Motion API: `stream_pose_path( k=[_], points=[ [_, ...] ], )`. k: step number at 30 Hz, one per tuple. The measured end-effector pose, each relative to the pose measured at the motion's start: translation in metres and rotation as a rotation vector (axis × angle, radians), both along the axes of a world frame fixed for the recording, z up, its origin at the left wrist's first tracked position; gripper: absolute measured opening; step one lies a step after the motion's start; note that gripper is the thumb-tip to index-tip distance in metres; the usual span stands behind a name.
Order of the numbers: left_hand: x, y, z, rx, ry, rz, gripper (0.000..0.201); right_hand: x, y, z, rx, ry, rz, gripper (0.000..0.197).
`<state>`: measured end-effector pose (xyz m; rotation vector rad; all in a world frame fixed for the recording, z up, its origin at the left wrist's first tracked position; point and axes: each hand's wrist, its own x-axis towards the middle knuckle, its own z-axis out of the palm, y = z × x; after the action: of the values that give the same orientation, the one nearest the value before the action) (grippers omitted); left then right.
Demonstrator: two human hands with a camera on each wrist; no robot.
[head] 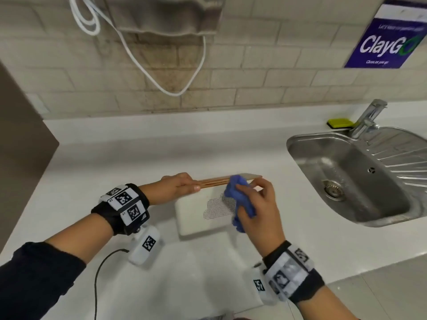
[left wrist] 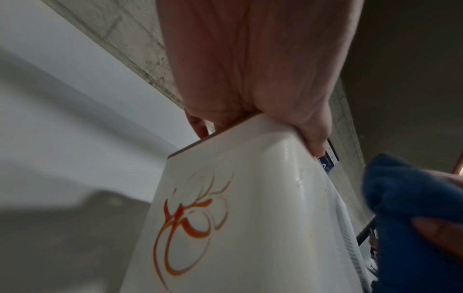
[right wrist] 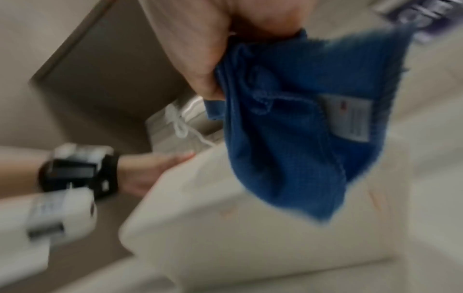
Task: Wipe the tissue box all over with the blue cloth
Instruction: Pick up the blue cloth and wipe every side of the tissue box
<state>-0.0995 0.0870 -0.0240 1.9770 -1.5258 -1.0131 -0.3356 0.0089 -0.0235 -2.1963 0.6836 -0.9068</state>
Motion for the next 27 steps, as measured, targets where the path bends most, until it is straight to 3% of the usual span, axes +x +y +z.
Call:
stream_pose_path(
  k=[6, 8, 13, 16, 18, 21, 24, 27],
  points=[
    [0.002, -0.003, 0.003, 0.03, 0.009, 0.018, 0.054, 0.036, 0.012, -0.023, -0.27, 0.217, -0.001, 0.027],
    [0.004, -0.003, 0.003, 0.032, 0.019, 0.033, 0.063, 0.044, 0.015, -0.026, -0.441, 0.272, 0.094, 0.017],
    [0.006, -0.005, 0.001, 0.039, 0.0, 0.018, 0.103, 0.058, 0.036, -0.039, -0.549, 0.3, 0.421, 0.025],
    [0.007, -0.004, 0.001, 0.057, -0.017, 0.011, 0.103, 0.056, 0.044, -0.035, -0.538, 0.426, 0.703, 0.027],
    [0.005, -0.003, 0.0, 0.034, -0.035, 0.019, 0.092, 0.048, 0.042, -0.023, -0.492, 0.458, 0.798, 0.027],
    [-0.004, 0.004, -0.005, -0.027, -0.065, 0.059, 0.028, 0.013, 0.017, 0.008, -0.185, 0.33, 0.555, 0.028],
    [-0.013, 0.019, -0.015, -0.054, -0.106, 0.076, 0.033, -0.03, -0.015, 0.036, -0.012, 0.033, 0.135, 0.032],
    [-0.02, 0.024, -0.021, -0.069, -0.114, 0.075, 0.058, -0.042, -0.041, 0.027, 0.178, -0.193, -0.238, 0.025]
  ],
)
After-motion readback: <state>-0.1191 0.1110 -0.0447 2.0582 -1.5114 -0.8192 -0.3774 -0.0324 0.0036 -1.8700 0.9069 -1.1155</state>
